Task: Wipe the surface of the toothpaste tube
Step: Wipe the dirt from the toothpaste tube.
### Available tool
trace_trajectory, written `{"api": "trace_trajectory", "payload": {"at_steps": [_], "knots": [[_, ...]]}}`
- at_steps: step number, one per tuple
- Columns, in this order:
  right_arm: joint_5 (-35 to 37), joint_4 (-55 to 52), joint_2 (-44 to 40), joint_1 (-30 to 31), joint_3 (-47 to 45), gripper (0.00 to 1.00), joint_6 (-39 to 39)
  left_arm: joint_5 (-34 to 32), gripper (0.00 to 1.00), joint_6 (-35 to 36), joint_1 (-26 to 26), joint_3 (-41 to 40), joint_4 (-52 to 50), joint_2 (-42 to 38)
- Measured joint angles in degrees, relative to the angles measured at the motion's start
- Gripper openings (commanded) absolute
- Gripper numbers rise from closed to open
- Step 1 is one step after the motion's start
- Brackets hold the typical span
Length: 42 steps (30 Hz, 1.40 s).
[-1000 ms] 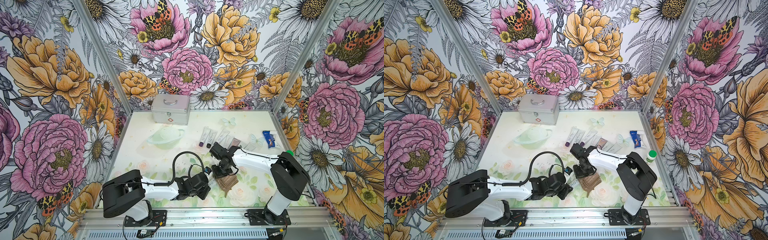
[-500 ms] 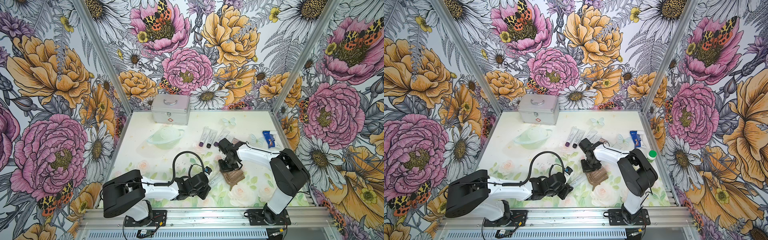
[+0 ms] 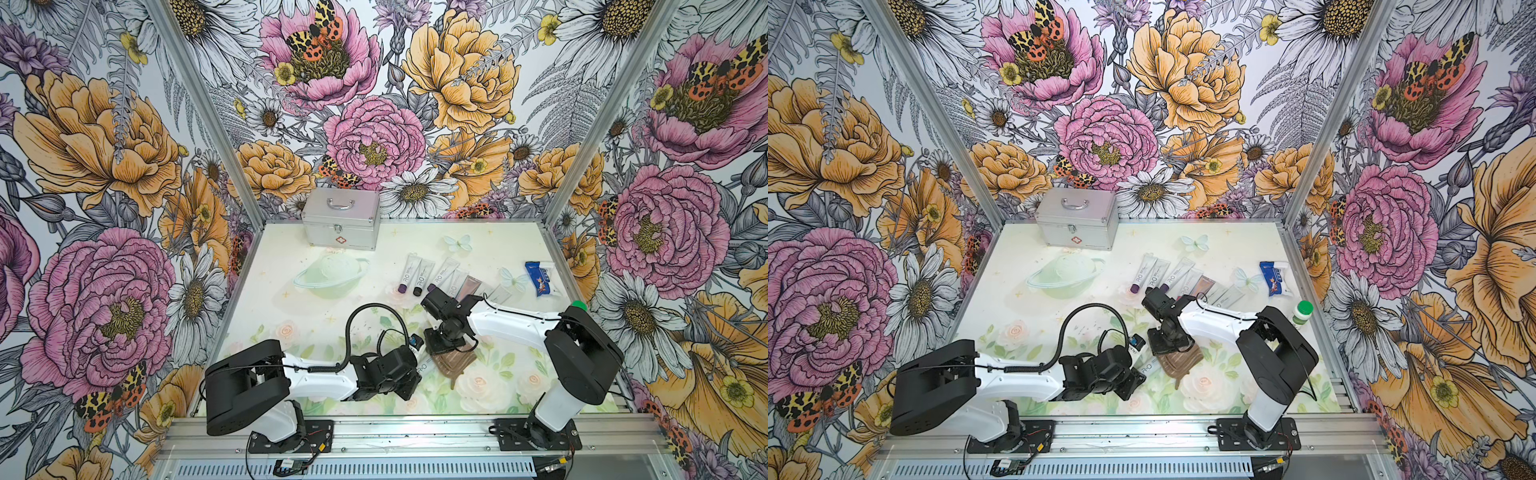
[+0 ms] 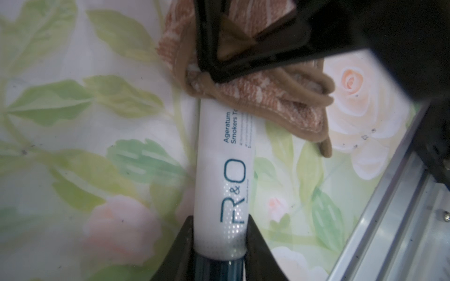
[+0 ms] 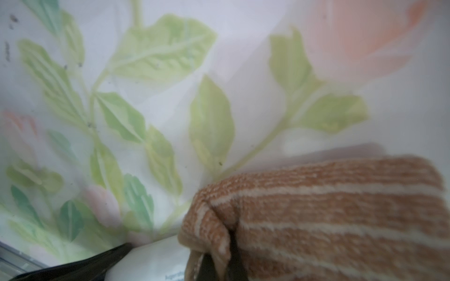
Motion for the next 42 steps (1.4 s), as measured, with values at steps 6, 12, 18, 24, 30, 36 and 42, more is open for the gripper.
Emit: {"api": "trace_trajectory", "payload": {"at_steps": [6,12,18,24,30,36,42], "knots": [[-1.57,3.13,-1.27,-0.74,-2.54,0.00,0.98,0.04,0.27,0.00,-0.04,0.00,-0.39,-0.17],[-4.81,4.87,-2.23,-4.17,-4.42,0.00,0.92,0.02,0.27,-0.42,-0.04,0.00,-0.26,-0.17],[-4.04,5.25,-4.52,-9.25,-6.93,0.00,0.52,-0.44,0.27,-0.90,-0.04,-0.66,0.57,-0.79],[-1.70,3.67,-5.27,-10.67,-7.80,0.00,0.26,-1.09,0.27,-0.92,-0.31,-1.36,0.50,-1.53],[0.94,3.32,-5.38,-7.54,-7.39,0.00,0.70,-1.27,0.27,-0.92,-0.61,-1.36,-0.15,-1.53],[2.38,2.93,-6.51,-1.42,-6.95,0.00,3.67,-1.25,0.27,-0.90,-0.68,-1.33,-0.39,-1.53],[1.62,2.97,-6.95,1.86,-6.95,0.00,5.53,-1.27,0.27,-0.90,-0.68,-1.29,-0.46,-1.51]]}}
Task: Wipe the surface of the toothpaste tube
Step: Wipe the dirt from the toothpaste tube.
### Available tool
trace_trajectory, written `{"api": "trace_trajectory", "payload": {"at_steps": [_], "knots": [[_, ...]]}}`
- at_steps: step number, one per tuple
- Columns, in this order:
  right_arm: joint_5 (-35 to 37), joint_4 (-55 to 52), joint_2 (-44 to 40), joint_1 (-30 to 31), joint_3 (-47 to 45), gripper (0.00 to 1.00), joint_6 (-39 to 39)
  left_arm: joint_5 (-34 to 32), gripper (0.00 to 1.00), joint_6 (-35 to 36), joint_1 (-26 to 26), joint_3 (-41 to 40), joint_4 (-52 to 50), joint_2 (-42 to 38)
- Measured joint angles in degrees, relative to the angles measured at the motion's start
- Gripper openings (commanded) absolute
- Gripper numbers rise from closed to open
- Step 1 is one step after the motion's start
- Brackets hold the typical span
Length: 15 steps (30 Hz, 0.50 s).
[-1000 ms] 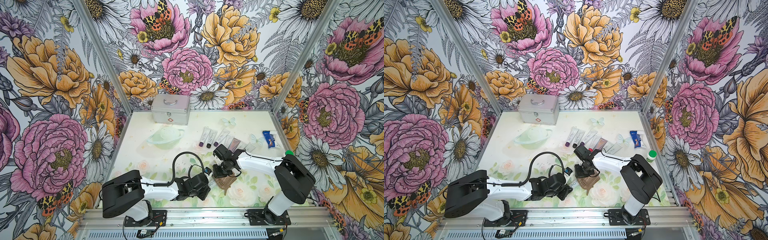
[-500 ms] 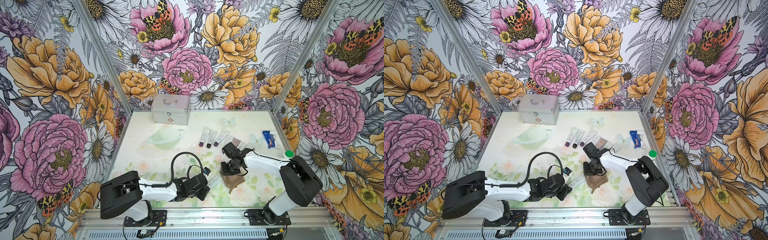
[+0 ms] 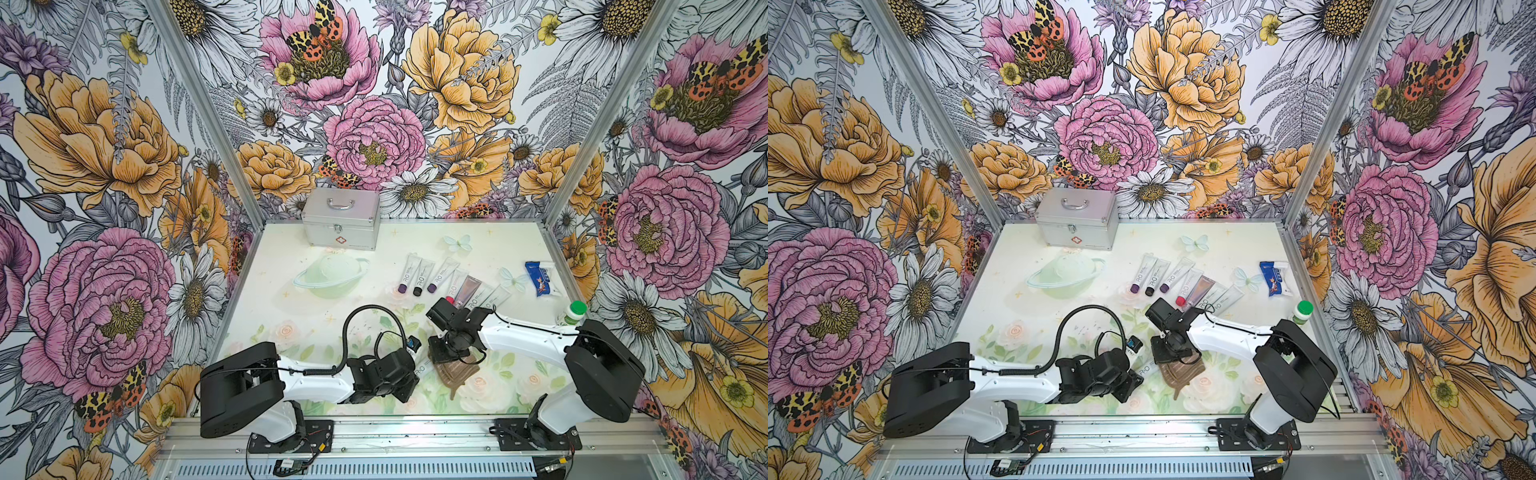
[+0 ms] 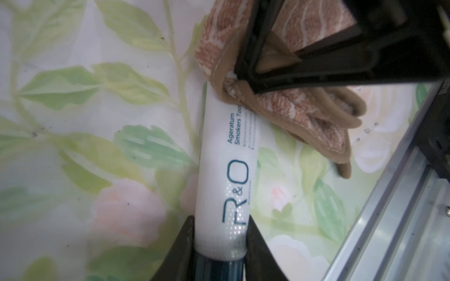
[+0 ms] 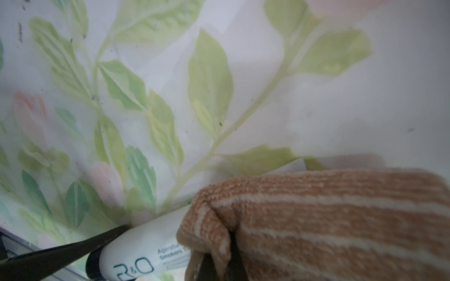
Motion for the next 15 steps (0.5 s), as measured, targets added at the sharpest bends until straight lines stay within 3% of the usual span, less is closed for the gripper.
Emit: {"api": "trace_trajectory", "payload": {"at_steps": [4,15], "knots": [[-0.72,0.24,0.17,-0.74,-0.31,0.00,-0.02,0.00,0.27,-0.02,0.00,0.00,0.00,0.00],[-5.33,1.07,-1.20,-9.66,-3.26,0.00,-1.60,-0.26,0.27,-0.02,0.00,0.00,0.15,-0.11]]}}
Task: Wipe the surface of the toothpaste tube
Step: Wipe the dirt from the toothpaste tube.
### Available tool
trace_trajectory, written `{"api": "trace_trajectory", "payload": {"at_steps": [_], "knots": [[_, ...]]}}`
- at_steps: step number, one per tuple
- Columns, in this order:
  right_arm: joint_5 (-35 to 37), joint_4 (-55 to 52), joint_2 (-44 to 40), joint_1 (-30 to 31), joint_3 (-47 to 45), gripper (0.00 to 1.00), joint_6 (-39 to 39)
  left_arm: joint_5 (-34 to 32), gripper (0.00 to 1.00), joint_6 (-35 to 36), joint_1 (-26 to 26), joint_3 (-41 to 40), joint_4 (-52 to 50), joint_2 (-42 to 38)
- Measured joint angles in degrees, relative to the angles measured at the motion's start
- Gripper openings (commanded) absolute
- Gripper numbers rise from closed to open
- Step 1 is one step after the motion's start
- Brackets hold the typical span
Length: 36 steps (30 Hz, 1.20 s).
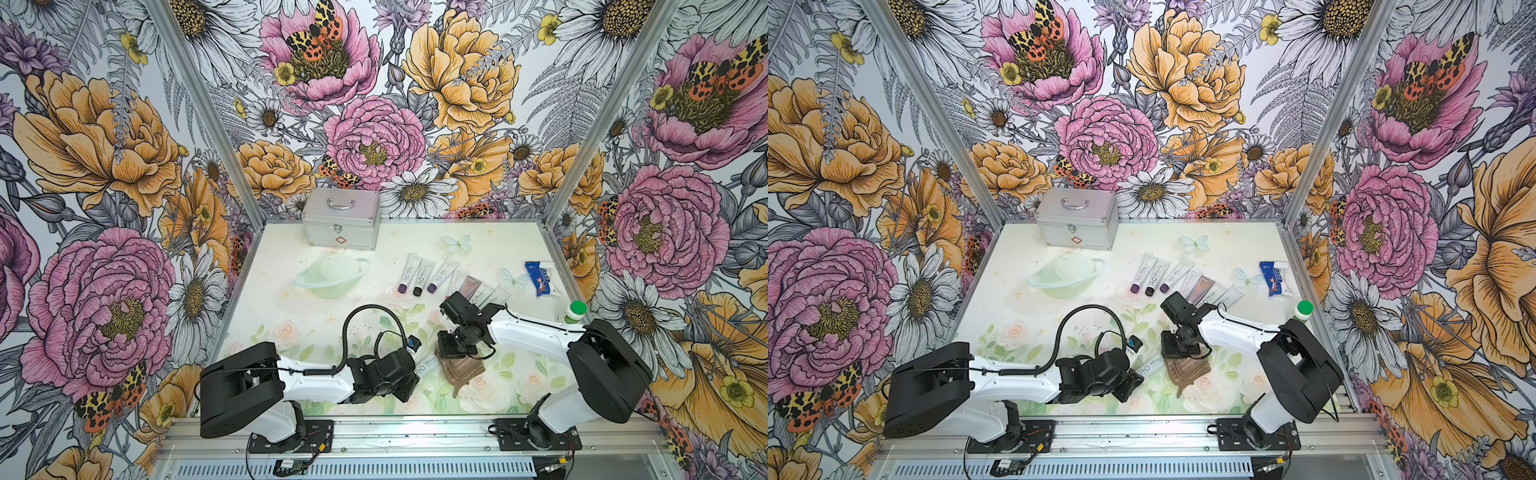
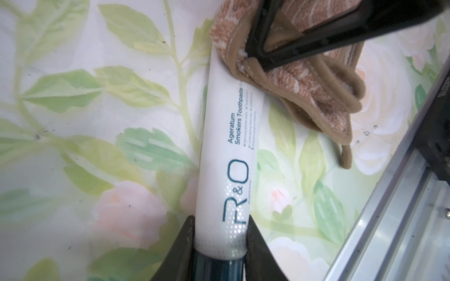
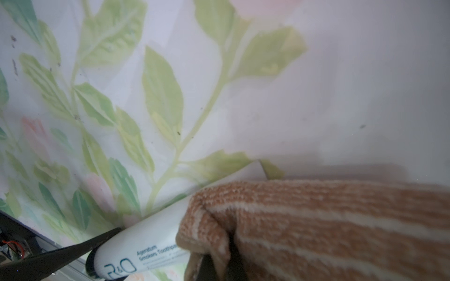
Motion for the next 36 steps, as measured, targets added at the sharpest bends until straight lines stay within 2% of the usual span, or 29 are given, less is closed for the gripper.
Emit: {"api": "trace_trajectory", "payload": {"at_steps": [10,17,21,24,28,32,36], "knots": [[0.72,-1.81,0.87,-0.98,1.01,0.00,-1.27,-0.17,0.27,0.02,0.00,0.00,0.11,0.00],[2.21,-1.99,0.85,5.57,2.16,0.00,1.07,-0.17,0.27,0.00,-0.02,0.00,-0.48,0.00],[0.31,-1.62,0.87,9.22,2.25,0.00,2.93,-0.17,0.27,-0.04,0.00,0.02,-0.52,0.00],[-1.44,-1.66,1.36,9.66,2.14,0.00,3.39,-0.20,0.27,-0.15,0.00,0.11,-0.66,0.02],[-4.22,-1.36,1.62,6.43,1.55,0.00,3.06,-0.68,0.27,-0.17,0.00,0.28,-0.83,0.15],[-5.42,-2.75,1.42,-1.25,-0.11,0.00,1.70,-2.43,0.27,-0.87,0.15,0.35,-0.48,0.44],[-3.48,-5.18,0.85,-7.45,0.24,0.00,-0.28,-2.89,0.27,-1.05,0.15,0.35,-0.48,0.44]]}}
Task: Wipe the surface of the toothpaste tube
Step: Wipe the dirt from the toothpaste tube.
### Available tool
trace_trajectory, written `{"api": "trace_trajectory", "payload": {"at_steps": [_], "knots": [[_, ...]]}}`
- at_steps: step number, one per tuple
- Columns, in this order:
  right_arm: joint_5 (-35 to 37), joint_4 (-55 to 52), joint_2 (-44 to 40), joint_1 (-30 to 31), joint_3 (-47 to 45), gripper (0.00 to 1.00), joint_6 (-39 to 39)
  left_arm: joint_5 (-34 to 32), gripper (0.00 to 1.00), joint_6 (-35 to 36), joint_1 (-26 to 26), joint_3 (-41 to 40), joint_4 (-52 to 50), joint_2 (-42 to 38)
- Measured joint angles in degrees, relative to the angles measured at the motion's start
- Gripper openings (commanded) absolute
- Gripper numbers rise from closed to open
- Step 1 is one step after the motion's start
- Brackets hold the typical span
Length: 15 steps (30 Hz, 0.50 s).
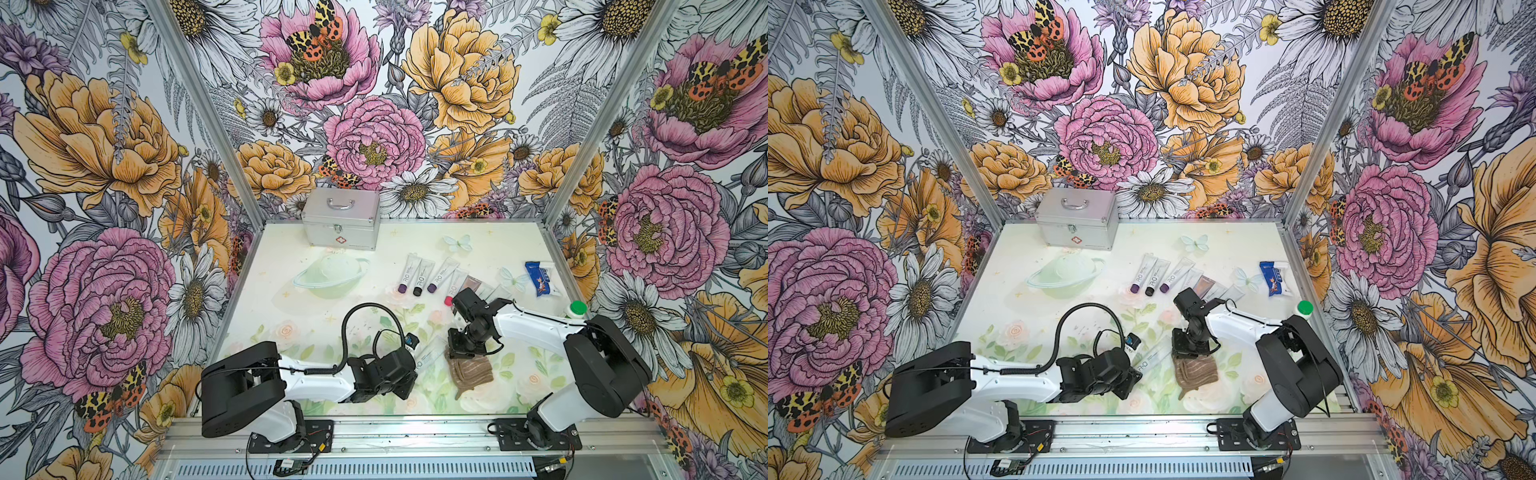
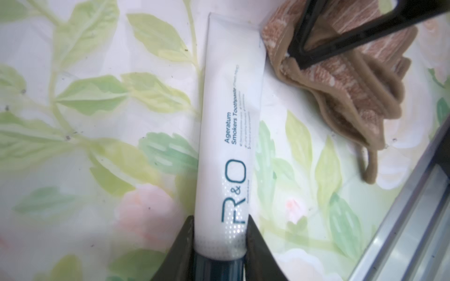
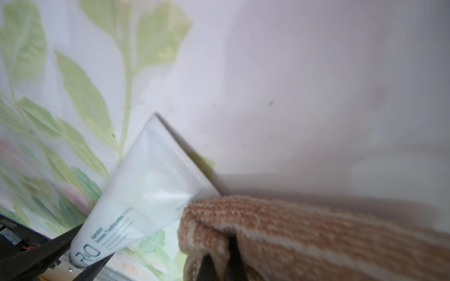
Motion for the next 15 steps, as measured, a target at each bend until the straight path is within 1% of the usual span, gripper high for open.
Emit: {"api": "trace_trajectory", "payload": {"at_steps": [4,10,15], "knots": [[0.72,-3.02,-0.11,-0.68,2.34,0.00,-1.25,-0.15,0.27,0.00,0.00,0.00,0.00,0.00],[-0.72,-4.48,0.28,0.33,9.25,0.00,-2.16,-0.17,0.27,0.02,0.00,0.00,0.13,0.11],[-1.20,-4.37,4.39,2.05,13.09,0.00,-3.06,-0.33,0.27,0.02,0.00,0.07,0.42,0.35]]}}
